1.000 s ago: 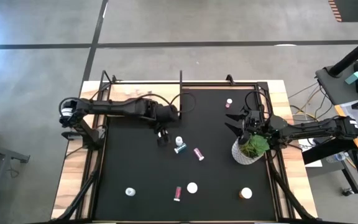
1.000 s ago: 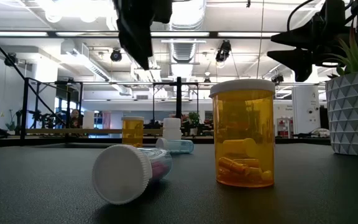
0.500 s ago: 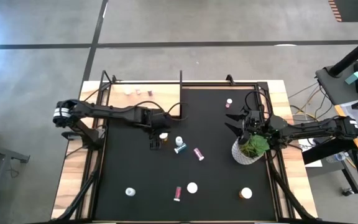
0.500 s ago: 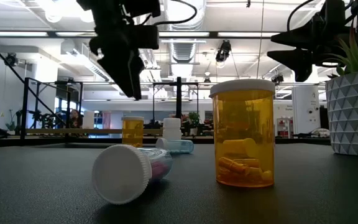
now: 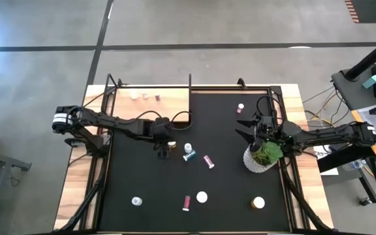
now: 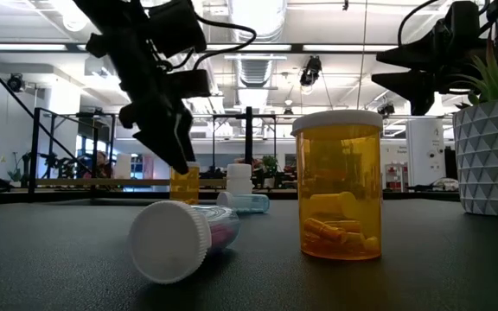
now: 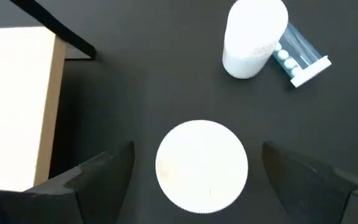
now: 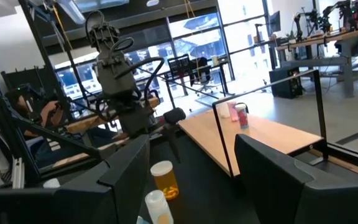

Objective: Pick and place medicine bottles onto shelf by color
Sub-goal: Put the top orange pill bottle into the shelf

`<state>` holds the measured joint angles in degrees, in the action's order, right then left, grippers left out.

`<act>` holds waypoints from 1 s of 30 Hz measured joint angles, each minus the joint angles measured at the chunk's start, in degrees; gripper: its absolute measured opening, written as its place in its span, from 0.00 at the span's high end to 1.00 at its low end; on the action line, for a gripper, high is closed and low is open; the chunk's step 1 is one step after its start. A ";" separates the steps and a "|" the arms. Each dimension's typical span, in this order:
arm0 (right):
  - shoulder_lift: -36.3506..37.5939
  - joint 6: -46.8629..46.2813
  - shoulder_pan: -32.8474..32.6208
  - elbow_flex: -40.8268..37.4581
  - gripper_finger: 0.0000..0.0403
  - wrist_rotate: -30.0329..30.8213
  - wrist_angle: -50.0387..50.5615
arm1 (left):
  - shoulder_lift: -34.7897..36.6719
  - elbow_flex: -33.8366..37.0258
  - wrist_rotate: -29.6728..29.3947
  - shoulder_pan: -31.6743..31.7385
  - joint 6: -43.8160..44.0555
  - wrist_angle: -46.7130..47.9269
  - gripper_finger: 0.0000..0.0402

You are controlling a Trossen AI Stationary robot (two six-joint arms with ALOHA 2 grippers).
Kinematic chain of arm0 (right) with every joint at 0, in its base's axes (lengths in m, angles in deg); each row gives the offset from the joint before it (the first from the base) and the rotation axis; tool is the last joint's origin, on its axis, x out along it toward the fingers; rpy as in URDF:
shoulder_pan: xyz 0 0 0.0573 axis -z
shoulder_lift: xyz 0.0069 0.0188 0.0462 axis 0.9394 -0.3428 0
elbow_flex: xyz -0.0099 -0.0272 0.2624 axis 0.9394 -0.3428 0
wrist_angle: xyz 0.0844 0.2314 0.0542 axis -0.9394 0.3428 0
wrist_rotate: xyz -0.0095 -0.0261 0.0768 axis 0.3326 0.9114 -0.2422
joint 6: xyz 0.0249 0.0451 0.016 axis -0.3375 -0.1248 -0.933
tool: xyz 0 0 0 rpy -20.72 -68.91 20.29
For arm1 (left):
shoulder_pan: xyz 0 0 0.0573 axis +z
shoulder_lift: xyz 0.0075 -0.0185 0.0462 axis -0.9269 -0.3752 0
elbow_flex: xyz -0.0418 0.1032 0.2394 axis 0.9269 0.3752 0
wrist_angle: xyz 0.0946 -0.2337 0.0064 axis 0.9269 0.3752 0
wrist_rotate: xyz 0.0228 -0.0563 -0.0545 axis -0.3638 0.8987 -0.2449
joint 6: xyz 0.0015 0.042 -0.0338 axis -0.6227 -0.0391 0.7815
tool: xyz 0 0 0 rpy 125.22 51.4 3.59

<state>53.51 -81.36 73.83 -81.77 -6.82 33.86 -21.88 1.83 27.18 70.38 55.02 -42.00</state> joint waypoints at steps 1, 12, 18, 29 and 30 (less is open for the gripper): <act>-0.02 -0.06 0.02 -0.02 0.44 0.02 0.02 | 0.00 0.02 -0.13 0.00 0.50 -0.13 0.17; -0.02 -0.02 0.02 -0.02 0.44 0.01 0.04 | 0.51 0.45 5.46 0.09 7.75 0.04 0.17; -0.01 0.02 0.02 0.00 0.44 0.01 0.07 | 0.85 0.81 5.80 0.23 10.32 -0.01 0.17; -0.02 -0.07 0.01 -0.01 0.44 0.02 0.04 | 0.85 1.55 2.85 0.24 10.43 -0.01 0.17; -0.01 -0.07 0.02 -0.01 0.44 0.02 0.04 | 0.85 1.60 2.83 0.22 10.43 0.02 0.17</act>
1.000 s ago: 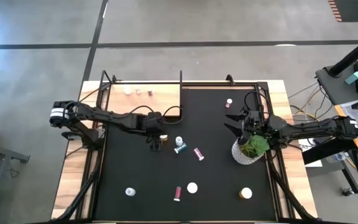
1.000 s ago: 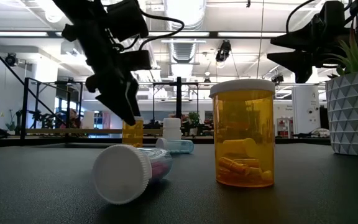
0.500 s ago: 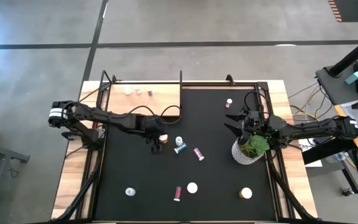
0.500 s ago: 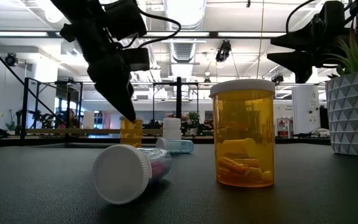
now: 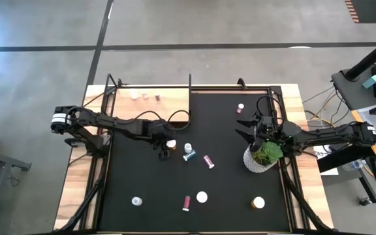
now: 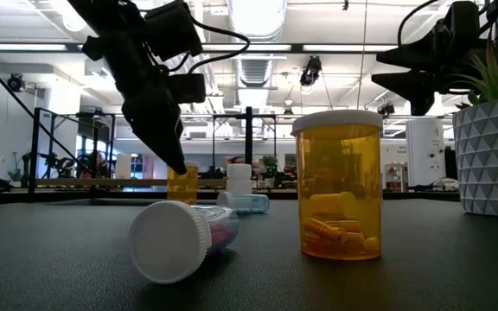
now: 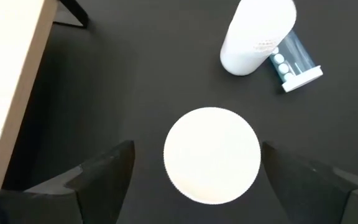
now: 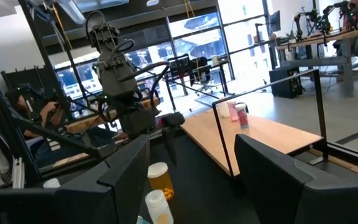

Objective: Pick and place medicine bottles onto shelf by color
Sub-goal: Put the top orange pill bottle into the shelf

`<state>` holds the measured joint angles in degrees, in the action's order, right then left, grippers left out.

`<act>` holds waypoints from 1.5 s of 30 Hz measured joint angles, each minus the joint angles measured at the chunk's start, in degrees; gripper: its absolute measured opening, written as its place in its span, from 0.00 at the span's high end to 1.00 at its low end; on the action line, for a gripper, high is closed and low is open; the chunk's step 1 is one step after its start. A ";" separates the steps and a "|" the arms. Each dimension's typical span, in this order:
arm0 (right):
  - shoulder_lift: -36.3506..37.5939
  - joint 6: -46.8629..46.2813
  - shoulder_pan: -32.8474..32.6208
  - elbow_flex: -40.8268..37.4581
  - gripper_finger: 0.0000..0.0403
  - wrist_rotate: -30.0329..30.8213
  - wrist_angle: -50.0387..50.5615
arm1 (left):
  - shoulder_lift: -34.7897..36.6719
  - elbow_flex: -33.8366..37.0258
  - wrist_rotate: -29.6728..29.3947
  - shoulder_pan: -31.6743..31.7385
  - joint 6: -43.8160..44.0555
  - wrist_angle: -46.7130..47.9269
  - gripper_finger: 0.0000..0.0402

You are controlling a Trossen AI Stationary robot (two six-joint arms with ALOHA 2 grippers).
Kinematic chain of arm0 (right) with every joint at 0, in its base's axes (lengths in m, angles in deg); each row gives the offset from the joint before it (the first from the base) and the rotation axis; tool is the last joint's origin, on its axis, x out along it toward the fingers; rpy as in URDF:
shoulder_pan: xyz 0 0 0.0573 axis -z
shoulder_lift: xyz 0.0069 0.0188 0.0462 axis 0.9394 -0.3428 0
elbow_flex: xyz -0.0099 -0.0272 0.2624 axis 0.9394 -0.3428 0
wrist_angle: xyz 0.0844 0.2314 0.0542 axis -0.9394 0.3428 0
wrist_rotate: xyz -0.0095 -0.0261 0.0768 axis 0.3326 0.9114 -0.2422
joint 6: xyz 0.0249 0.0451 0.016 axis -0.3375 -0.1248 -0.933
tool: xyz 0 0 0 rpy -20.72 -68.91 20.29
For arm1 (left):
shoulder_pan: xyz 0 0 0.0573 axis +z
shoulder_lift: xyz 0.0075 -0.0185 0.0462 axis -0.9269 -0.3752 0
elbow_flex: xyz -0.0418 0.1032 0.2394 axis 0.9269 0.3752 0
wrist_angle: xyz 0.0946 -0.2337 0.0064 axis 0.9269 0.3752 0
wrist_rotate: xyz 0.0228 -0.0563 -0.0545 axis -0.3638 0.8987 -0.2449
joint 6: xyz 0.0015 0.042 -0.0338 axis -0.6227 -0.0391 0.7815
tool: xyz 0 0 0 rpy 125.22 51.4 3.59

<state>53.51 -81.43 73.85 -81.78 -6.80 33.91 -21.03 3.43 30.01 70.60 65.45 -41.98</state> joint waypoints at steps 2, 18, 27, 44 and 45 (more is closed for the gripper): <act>0.01 0.07 -0.01 0.00 0.44 -0.01 0.00 | 0.00 0.00 0.00 -0.02 0.00 -0.02 0.19; 0.00 0.01 -0.02 0.01 0.44 -0.01 0.00 | -0.01 -0.31 0.13 -0.02 -0.14 -0.33 0.52; 0.01 0.06 -0.02 0.00 0.44 0.00 0.00 | 1.91 -7.18 -3.45 2.70 -2.72 3.43 0.47; 0.01 0.07 0.00 0.01 0.44 -0.02 0.00 | 2.01 -13.79 3.28 23.09 -24.34 8.71 0.47; 0.01 0.07 -0.02 0.01 0.44 0.00 0.00 | 2.01 -13.80 3.89 24.14 -25.70 8.41 0.47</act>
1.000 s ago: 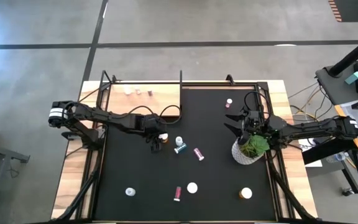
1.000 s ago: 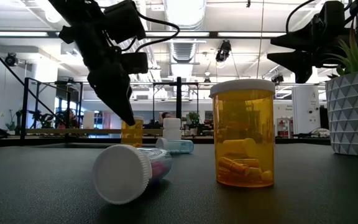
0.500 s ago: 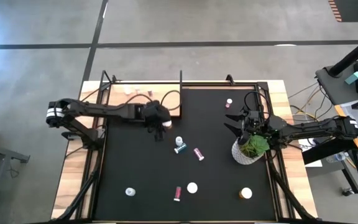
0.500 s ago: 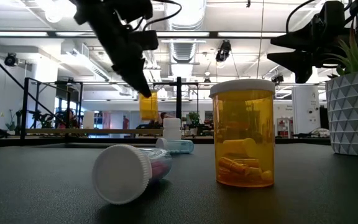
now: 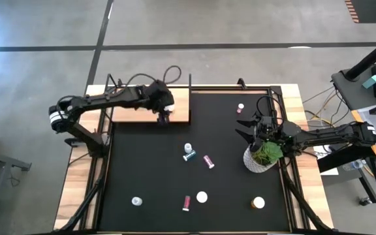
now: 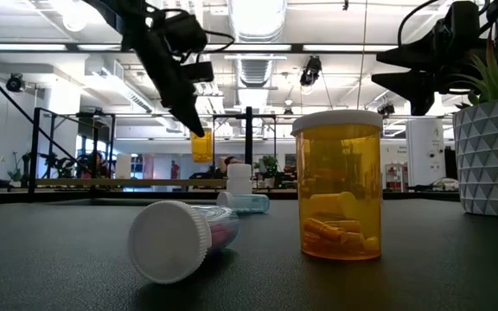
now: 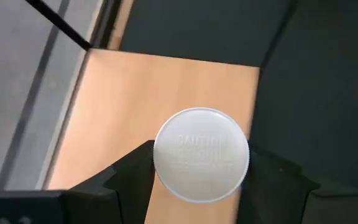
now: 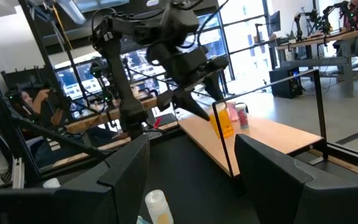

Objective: Pick and place medicine bottles onto shelf by color
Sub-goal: Put the top orange pill bottle into the shelf

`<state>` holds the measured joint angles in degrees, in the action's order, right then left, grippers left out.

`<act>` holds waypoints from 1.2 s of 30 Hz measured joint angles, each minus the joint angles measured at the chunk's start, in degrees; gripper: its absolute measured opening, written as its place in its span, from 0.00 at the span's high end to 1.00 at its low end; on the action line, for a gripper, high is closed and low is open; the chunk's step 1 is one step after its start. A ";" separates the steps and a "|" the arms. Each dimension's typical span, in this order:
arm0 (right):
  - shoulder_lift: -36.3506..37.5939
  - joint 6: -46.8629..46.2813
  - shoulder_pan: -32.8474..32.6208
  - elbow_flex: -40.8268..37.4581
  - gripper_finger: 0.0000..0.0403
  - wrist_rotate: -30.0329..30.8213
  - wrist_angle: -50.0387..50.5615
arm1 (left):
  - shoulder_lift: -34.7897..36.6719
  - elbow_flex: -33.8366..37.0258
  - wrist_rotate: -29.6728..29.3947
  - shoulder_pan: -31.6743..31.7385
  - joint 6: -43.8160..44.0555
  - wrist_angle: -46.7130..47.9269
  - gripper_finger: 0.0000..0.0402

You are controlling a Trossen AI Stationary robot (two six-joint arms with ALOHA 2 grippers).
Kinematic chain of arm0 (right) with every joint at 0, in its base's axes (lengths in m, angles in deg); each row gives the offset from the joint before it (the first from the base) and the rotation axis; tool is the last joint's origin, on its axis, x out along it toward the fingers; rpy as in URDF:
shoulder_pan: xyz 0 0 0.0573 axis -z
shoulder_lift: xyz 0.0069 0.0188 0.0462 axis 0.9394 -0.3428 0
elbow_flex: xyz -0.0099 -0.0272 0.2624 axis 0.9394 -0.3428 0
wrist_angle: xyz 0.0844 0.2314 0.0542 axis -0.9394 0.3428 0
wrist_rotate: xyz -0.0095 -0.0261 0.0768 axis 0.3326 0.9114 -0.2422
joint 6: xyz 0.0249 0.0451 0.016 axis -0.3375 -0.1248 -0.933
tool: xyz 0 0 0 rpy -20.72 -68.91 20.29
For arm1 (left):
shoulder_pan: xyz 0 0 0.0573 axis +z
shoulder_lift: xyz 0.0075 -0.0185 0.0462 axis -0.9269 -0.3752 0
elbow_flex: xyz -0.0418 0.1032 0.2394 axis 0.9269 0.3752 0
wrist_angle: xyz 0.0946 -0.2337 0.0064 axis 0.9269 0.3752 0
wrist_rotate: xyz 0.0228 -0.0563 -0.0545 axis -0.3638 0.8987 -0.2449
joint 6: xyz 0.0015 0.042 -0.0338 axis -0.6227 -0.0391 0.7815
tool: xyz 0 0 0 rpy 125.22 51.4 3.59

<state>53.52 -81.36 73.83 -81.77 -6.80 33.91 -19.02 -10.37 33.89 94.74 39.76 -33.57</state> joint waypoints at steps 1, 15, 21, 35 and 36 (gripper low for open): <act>0.00 -0.03 0.00 -0.01 0.44 -0.01 0.00 | 0.00 0.00 0.65 1.11 -1.30 -0.08 0.47; 0.00 0.00 0.00 -0.02 0.44 0.00 0.02 | -8.68 -7.21 3.66 8.76 -9.29 0.37 0.47; 0.00 0.02 0.02 -0.02 0.44 0.00 0.03 | -13.66 -11.34 4.55 10.33 -9.20 2.30 0.47; 0.00 0.02 0.02 -0.02 0.44 -0.02 0.02 | -18.99 -17.76 4.87 11.73 -8.73 5.45 0.47; 0.00 -0.02 0.00 0.00 0.44 0.00 0.02 | -19.13 -17.74 4.93 11.84 -8.65 5.51 0.47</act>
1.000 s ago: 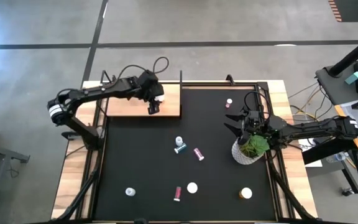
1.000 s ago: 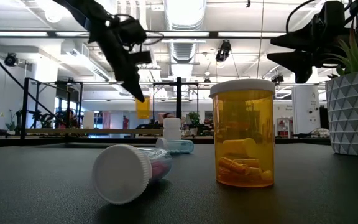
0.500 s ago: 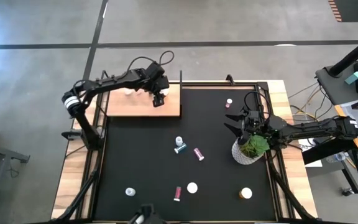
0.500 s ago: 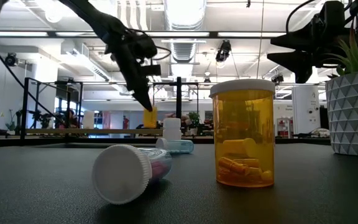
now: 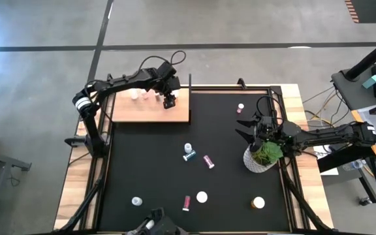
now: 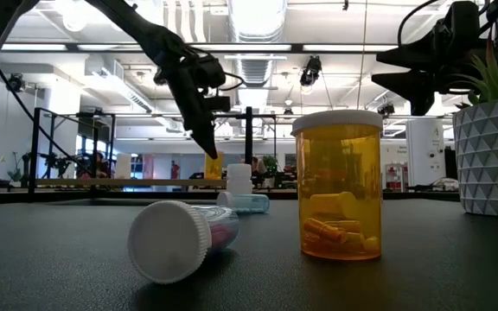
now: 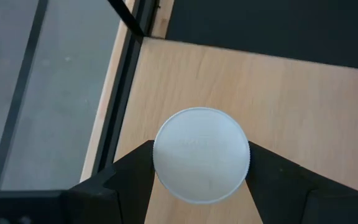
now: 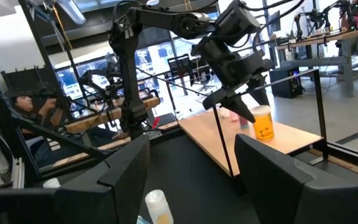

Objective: Pick and place medicine bottles onto shelf by color
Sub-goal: Put the top orange pill bottle into the shelf

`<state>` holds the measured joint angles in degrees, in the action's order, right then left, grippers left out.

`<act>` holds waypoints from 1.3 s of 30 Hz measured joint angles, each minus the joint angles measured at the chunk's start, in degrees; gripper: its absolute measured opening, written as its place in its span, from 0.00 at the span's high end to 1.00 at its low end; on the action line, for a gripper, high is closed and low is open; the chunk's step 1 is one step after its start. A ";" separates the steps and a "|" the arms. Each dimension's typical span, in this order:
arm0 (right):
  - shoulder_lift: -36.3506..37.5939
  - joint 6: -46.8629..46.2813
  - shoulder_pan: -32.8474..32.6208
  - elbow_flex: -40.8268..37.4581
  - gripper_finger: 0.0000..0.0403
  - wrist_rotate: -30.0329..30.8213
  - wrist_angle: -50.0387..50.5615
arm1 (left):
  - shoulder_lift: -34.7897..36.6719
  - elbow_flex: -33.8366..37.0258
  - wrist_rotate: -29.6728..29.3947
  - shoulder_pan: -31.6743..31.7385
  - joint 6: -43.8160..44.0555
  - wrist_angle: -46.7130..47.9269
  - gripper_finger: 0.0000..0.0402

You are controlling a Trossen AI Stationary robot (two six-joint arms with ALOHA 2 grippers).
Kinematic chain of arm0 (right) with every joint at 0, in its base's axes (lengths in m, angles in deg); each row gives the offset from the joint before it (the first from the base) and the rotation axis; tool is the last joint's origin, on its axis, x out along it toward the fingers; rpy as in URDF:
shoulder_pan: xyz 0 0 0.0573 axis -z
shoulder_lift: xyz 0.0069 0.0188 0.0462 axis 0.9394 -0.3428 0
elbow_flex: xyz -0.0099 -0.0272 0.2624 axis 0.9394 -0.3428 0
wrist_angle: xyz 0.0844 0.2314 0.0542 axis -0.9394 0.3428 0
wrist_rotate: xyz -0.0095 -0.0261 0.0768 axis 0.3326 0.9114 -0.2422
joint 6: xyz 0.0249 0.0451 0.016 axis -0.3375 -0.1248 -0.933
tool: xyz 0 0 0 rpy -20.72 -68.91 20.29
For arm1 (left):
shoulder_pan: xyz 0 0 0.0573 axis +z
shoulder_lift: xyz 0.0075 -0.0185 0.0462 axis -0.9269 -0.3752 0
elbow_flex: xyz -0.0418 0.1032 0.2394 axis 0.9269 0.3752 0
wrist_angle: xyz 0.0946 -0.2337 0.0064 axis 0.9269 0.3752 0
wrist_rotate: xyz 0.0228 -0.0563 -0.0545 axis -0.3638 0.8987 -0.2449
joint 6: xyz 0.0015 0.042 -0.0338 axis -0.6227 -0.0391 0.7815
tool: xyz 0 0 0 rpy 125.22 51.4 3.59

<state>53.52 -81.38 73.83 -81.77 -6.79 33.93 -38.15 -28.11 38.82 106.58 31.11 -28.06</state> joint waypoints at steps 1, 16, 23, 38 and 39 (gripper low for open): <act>0.00 -0.05 0.01 0.00 0.44 -0.02 0.00 | -0.17 0.00 0.15 0.06 0.36 -0.04 0.47; 0.00 -0.02 0.01 -0.02 0.44 -0.01 0.00 | -0.43 0.52 0.18 1.10 1.40 -1.10 0.32; 0.00 0.02 0.02 -0.01 0.44 -0.01 -0.02 | -0.45 0.52 -0.11 1.30 1.36 -2.49 0.29; 0.00 0.02 0.01 -0.01 0.44 -0.01 -0.01 | 3.47 -0.24 -0.25 1.28 1.34 -2.42 0.29; 0.00 -0.02 0.00 -0.02 0.44 -0.02 -0.02 | 4.01 -0.24 -0.25 1.28 1.34 -2.43 0.29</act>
<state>53.52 -81.40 73.83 -81.79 -6.81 33.91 -34.15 -28.35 38.57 107.86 32.45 -30.49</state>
